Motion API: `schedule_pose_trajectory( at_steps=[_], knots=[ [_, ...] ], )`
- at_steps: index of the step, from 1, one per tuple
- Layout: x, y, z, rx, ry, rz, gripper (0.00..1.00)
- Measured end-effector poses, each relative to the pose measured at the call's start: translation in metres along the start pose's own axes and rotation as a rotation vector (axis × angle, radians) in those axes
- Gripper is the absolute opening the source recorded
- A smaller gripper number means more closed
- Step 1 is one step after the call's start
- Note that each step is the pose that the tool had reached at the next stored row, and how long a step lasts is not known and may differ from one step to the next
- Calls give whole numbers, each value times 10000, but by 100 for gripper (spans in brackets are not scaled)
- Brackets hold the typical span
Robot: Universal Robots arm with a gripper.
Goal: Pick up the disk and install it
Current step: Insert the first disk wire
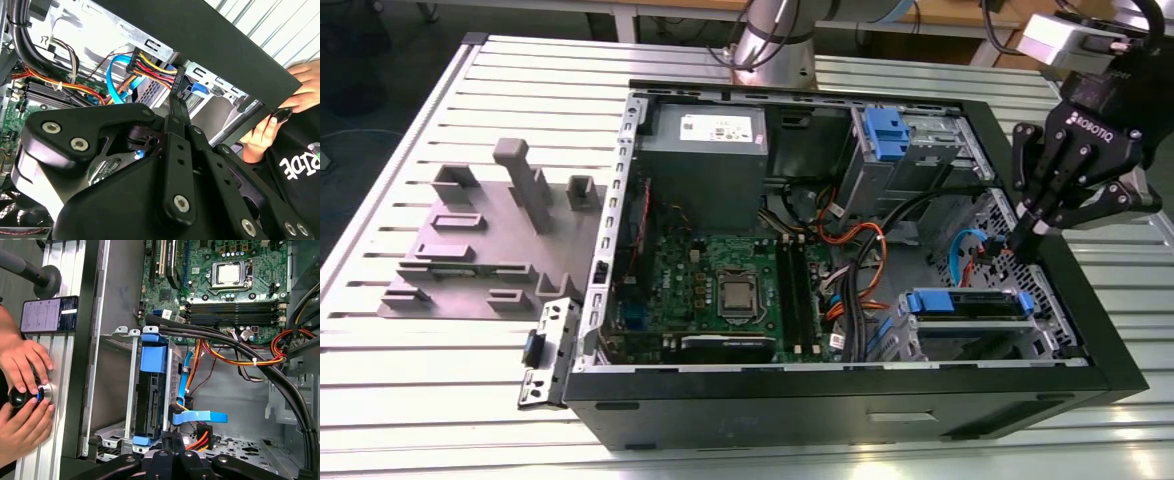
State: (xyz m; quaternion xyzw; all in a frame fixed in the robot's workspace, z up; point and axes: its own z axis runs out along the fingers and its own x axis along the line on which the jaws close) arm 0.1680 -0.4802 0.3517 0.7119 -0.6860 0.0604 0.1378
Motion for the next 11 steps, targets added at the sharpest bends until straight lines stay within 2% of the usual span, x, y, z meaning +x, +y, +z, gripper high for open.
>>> schedule_pose_trajectory(
  at_steps=[7,11],
  knots=[
    [0,0,0,0,4,0,11],
    [0,-10,-1,-2,6,-3,35]
  ],
)
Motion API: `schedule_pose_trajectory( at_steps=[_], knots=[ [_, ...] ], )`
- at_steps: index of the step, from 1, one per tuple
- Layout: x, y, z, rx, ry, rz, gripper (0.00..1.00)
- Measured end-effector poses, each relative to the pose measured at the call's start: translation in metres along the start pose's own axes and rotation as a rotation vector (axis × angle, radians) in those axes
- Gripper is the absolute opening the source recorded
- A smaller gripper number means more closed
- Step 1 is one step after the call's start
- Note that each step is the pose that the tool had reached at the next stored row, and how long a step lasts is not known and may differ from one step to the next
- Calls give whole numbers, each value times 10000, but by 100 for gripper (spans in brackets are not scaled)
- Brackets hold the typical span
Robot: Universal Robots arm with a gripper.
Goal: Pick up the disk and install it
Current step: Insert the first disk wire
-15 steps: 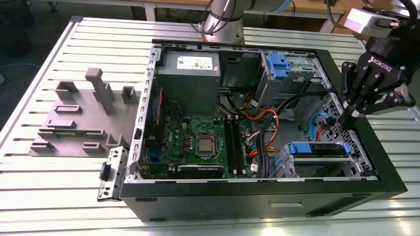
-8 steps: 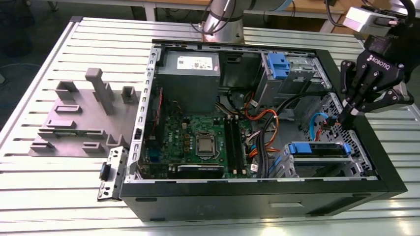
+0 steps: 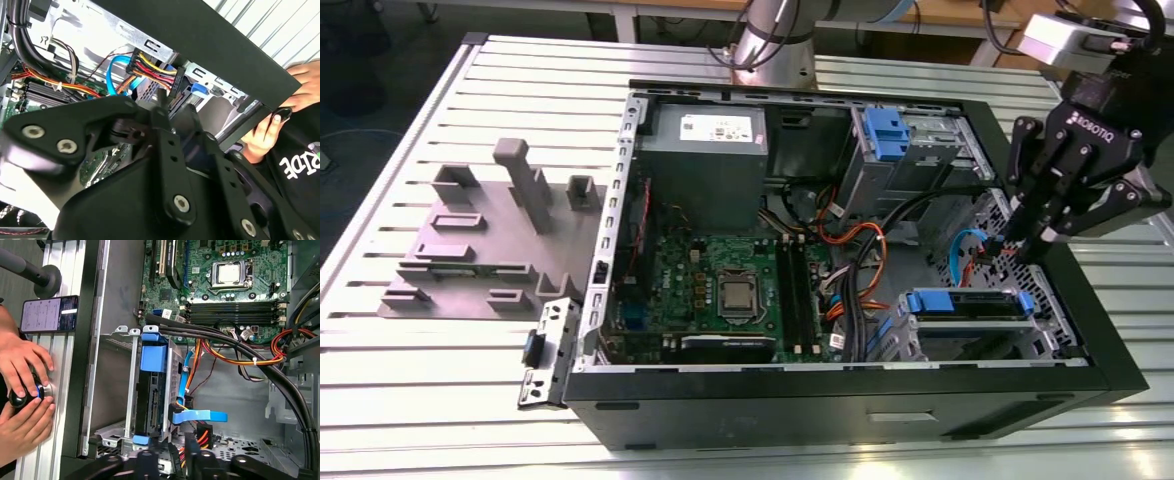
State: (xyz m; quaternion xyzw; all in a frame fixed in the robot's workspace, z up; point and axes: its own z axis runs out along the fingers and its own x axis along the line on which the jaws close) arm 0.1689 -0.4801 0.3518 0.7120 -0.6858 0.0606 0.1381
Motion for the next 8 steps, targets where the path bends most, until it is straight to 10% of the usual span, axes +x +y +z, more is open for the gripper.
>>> schedule_pose_trajectory(
  at_steps=[8],
  knots=[
    [-6,-64,17,29,26,-130,42]
  ],
)
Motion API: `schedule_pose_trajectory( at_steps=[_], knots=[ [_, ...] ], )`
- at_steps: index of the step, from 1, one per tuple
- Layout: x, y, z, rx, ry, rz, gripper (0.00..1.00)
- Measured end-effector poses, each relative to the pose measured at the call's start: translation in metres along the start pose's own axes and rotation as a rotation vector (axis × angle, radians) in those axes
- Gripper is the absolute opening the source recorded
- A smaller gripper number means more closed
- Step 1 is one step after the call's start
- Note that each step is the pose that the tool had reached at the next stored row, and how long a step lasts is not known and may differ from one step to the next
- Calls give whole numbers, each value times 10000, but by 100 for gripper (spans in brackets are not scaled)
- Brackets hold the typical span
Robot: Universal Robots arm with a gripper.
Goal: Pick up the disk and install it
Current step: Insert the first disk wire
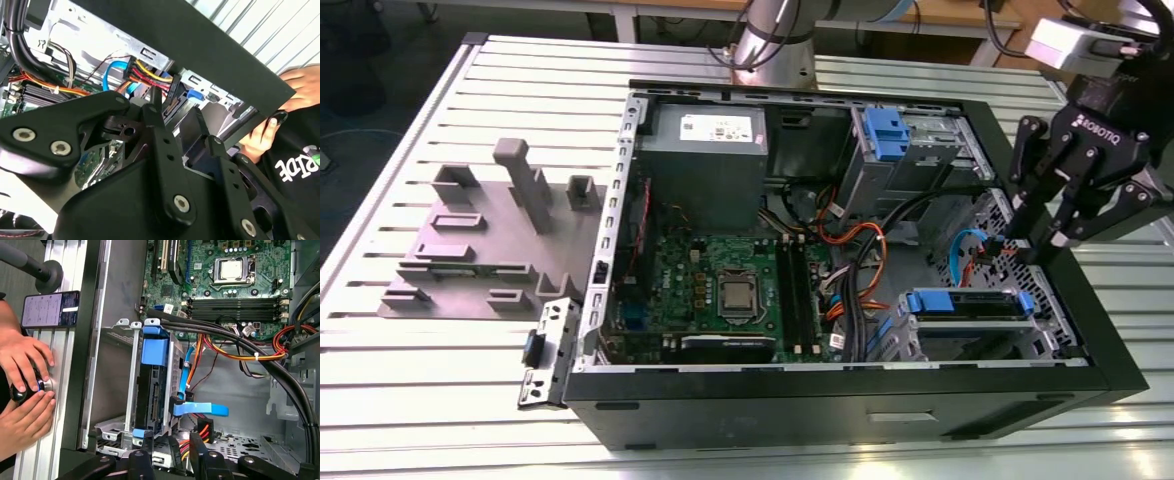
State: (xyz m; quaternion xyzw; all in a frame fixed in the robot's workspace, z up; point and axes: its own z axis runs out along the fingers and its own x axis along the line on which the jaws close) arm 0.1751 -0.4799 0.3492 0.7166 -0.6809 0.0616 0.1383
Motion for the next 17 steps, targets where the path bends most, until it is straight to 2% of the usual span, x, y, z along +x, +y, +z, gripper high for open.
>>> schedule_pose_trajectory(
  at_steps=[13,14,15,17],
  knots=[
    [-28,-28,71,44,19,-150,40],
    [-29,-29,74,45,20,-155,34],
    [-30,-29,77,47,21,-159,34],
    [-30,-29,78,47,24,-161,22]
  ],
)
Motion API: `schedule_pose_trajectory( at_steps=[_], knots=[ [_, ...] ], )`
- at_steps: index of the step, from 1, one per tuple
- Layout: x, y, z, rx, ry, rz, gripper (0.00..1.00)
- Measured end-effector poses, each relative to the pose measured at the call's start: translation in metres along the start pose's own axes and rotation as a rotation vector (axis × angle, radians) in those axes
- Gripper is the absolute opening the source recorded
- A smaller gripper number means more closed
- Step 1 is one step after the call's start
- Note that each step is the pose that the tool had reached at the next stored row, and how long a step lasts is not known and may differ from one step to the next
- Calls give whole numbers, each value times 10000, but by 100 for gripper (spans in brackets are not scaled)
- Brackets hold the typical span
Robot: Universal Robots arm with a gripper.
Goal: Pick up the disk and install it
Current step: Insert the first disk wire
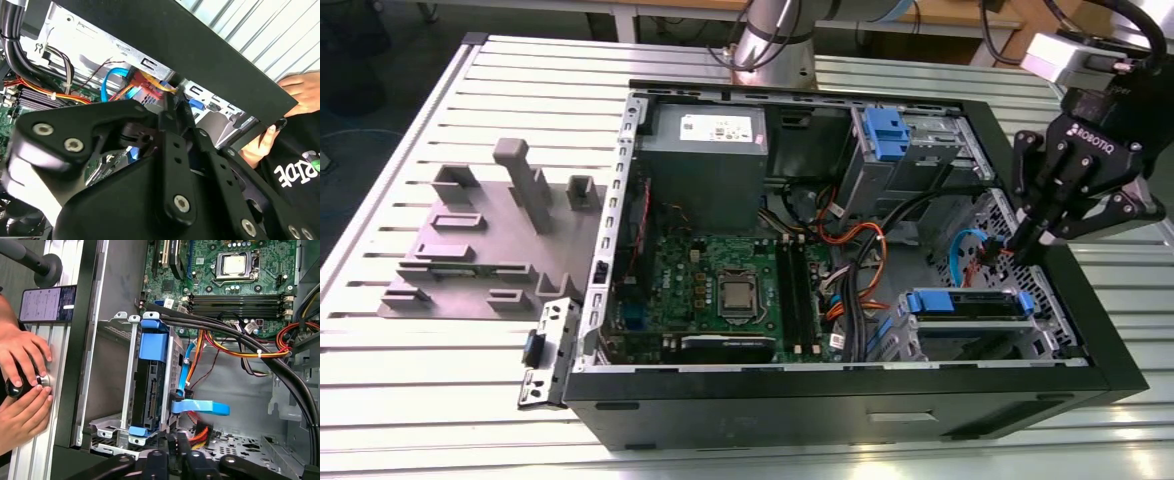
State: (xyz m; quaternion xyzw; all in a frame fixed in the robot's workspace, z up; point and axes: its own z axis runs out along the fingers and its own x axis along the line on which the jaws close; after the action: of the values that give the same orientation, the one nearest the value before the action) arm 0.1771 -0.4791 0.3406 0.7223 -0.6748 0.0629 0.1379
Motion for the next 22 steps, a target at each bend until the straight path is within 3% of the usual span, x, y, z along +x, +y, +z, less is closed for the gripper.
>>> schedule_pose_trajectory(
  at_steps=[1,10,18,22],
  knots=[
    [0,0,0,0,-1,-1,17],
    [6,11,-24,4,-6,1,17],
    [11,153,-6,206,4,60,17],
    [61,183,20,246,-98,61,17]
  ],
)
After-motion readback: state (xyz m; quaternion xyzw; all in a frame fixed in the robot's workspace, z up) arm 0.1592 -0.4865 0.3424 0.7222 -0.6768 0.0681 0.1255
